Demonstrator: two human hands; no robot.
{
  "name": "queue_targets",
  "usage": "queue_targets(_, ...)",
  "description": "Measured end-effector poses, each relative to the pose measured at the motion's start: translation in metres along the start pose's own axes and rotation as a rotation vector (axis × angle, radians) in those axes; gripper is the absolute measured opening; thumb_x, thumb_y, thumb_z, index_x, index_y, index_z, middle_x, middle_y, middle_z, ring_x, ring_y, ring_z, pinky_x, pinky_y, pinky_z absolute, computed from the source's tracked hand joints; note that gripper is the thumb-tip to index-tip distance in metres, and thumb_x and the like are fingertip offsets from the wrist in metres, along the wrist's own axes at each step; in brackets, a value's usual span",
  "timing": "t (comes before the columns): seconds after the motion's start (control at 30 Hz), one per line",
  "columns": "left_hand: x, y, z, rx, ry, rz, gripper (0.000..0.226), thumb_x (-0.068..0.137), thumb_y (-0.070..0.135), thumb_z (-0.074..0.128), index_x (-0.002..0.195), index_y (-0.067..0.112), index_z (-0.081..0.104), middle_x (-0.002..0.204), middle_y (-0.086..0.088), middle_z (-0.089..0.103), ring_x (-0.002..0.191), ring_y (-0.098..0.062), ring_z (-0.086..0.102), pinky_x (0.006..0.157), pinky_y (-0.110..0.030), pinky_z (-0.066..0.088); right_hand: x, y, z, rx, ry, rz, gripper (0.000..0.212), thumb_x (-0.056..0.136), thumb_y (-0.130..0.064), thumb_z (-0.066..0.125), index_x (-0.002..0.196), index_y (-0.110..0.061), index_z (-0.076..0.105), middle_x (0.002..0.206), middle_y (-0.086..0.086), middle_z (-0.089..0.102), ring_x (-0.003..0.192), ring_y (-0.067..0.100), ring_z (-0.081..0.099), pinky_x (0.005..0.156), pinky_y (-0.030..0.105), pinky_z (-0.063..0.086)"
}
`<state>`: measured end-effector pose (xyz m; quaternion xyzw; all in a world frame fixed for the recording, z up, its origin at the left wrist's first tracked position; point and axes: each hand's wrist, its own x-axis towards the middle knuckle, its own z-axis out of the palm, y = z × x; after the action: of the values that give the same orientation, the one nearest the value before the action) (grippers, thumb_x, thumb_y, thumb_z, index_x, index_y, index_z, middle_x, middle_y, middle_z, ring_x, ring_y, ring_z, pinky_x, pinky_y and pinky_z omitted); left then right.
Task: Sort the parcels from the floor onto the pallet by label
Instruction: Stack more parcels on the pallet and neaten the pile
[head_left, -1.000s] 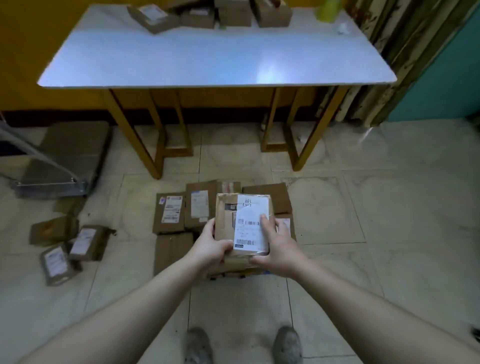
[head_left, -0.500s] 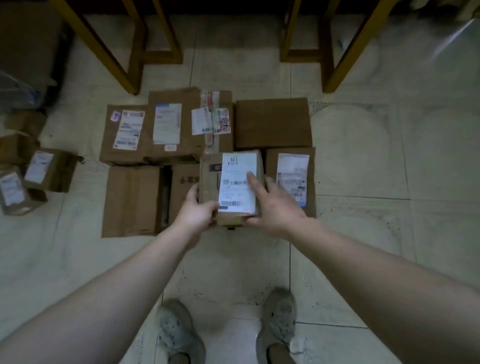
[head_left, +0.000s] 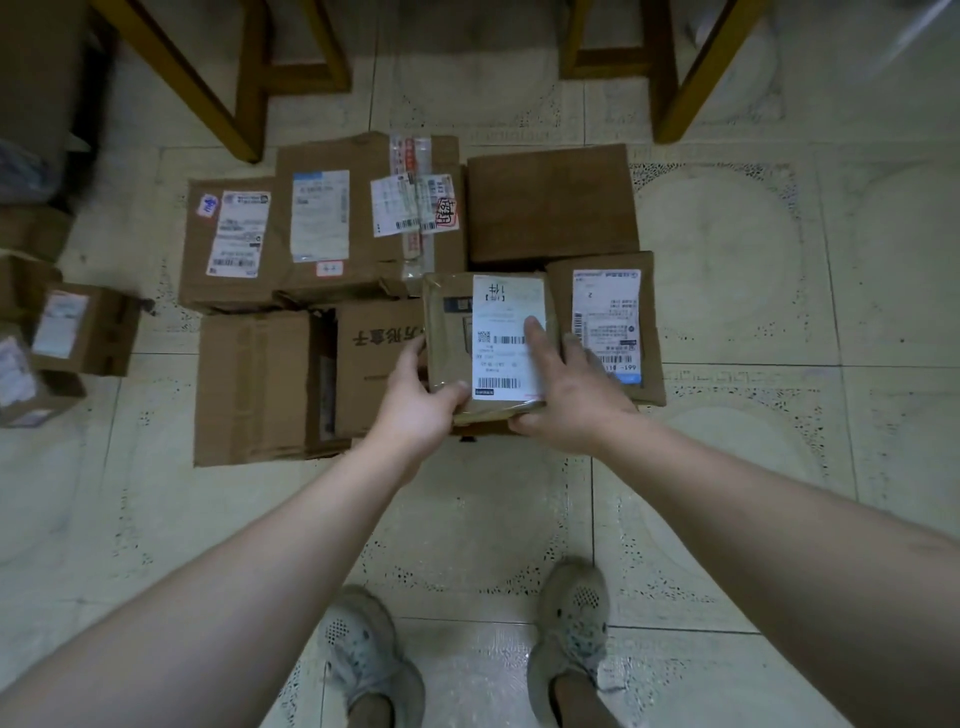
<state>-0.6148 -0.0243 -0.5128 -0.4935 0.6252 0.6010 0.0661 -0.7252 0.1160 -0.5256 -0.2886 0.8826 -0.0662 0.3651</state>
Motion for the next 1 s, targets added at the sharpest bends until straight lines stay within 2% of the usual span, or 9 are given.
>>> queue_targets(0.1,0.003,0.004,0.002,-0.007,-0.008,-0.008,0.074,0.088,0.014,0.063,0.144,0.039,0.023,0.137,-0.003,0.049,0.108,-0.022,0.059,0.087,-0.044,0.054,0.000,0.002,0.002,0.024,0.045,-0.004,0.112,0.077,-0.051,0.070,0.142,-0.044,-0.021,0.159,0.010,0.005,0.142,0.036,0.021,0.111,0.056,0.028)
queue_targets(0.27,0.004,0.006,0.002,0.031,-0.043,-0.008,0.070,0.090,0.017,0.061,0.145,0.036,0.022,0.133,-0.004,0.053,0.104,-0.022,0.062,0.088,-0.044,0.054,0.001,0.005,0.005,0.070,0.063,0.005,0.112,0.077,-0.048,0.071,0.141,-0.046,-0.021,0.160,0.009,0.000,0.142,0.037,0.019,0.109,0.054,0.030)
queue_targets(0.43,0.002,0.005,0.001,0.016,-0.044,-0.002,0.071,0.090,0.026,0.061,0.147,0.034,0.020,0.138,-0.003,0.050,0.113,-0.022,0.058,0.095,-0.045,0.049,0.002,0.006,0.005,0.083,0.056,-0.012,0.113,0.076,-0.048,0.072,0.139,-0.048,-0.022,0.159,0.008,0.000,0.140,0.035,0.023,0.108,0.052,0.035)
queue_targets(0.67,0.001,0.008,-0.009,0.077,-0.031,-0.034,0.073,0.088,0.039,0.061,0.147,0.038,0.019,0.146,-0.002,0.041,0.117,-0.020,0.053,0.101,-0.042,0.041,-0.004,0.006,0.002,0.101,0.057,0.002,0.117,0.074,-0.048,0.074,0.135,-0.052,-0.026,0.160,0.003,-0.007,0.144,0.033,0.015,0.109,0.049,0.031)
queue_targets(0.77,-0.007,0.016,-0.031,0.171,-0.009,-0.033,0.072,0.088,0.045,0.059,0.148,0.038,0.019,0.152,-0.002,0.031,0.133,-0.027,0.038,0.101,-0.044,0.036,-0.015,0.001,-0.012,0.072,0.043,0.011,0.119,0.072,-0.054,0.073,0.138,-0.048,-0.025,0.160,0.000,-0.009,0.145,0.031,0.013,0.108,0.047,0.033)
queue_targets(1.0,-0.075,0.062,-0.131,0.399,-0.010,0.030,0.077,0.087,0.045,0.060,0.149,0.031,0.018,0.157,-0.001,0.019,0.142,-0.023,0.023,0.113,-0.044,0.025,-0.075,-0.077,-0.084,-0.055,0.028,0.029,0.109,0.072,-0.071,0.062,0.149,-0.040,-0.008,0.161,0.001,-0.005,0.146,0.029,0.008,0.113,0.051,0.021)
